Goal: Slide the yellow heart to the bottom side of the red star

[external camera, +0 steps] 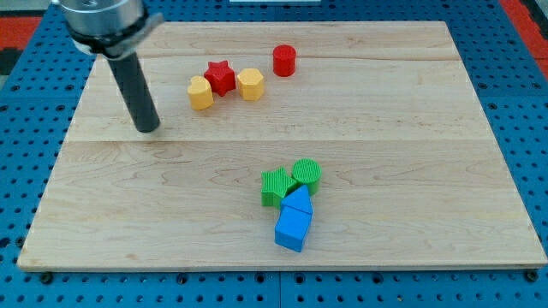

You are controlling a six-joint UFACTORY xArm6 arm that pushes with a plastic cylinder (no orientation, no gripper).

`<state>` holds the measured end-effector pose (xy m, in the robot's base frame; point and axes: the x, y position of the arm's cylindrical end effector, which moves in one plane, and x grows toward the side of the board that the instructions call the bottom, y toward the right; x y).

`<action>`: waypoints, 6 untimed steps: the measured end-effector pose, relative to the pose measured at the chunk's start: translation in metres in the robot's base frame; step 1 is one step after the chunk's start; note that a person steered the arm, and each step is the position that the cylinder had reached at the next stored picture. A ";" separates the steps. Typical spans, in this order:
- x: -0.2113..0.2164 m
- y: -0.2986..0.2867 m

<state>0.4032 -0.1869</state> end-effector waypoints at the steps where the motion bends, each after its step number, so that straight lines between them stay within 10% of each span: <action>1: -0.072 -0.006; 4: -0.039 0.084; 6: -0.023 0.000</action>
